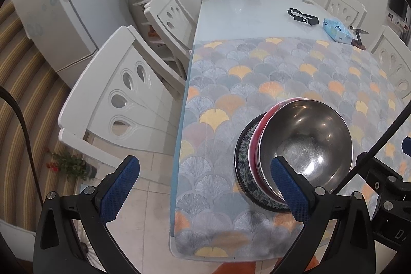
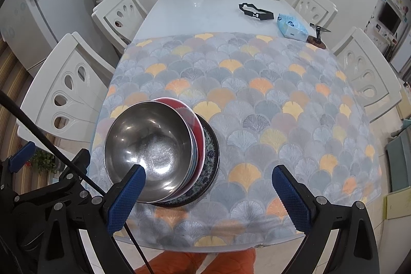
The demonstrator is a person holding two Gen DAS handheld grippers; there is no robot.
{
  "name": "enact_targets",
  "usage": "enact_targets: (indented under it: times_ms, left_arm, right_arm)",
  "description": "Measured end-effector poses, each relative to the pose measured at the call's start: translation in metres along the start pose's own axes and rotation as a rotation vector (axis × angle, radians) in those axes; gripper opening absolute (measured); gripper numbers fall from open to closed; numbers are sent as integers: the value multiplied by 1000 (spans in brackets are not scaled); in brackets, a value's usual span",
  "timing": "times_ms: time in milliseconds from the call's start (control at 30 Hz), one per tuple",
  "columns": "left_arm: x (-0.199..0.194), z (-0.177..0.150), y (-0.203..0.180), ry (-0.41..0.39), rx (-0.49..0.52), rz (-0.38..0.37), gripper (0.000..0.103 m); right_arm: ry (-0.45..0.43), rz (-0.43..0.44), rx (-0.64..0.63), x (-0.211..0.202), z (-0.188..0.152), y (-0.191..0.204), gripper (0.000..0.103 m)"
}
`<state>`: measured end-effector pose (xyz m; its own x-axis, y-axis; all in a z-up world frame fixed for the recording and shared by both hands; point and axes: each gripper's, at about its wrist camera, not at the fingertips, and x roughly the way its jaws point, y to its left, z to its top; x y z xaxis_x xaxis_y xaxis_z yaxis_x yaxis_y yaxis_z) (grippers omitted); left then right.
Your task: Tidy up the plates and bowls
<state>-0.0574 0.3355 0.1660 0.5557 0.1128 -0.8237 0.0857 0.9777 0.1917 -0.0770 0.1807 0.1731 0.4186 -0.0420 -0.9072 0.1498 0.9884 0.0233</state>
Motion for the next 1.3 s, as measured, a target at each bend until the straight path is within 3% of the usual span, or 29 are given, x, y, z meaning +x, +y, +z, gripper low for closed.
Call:
enact_targets:
  times_ms: [667,1300]
  left_arm:
    - [4,-1,4,12,-2,-4,102]
    - [12,21,2,1,-5,-6,102]
  right_arm:
    - [6,1,9,1,-4,5,98]
    - [-13,0,11,3,18,9,98]
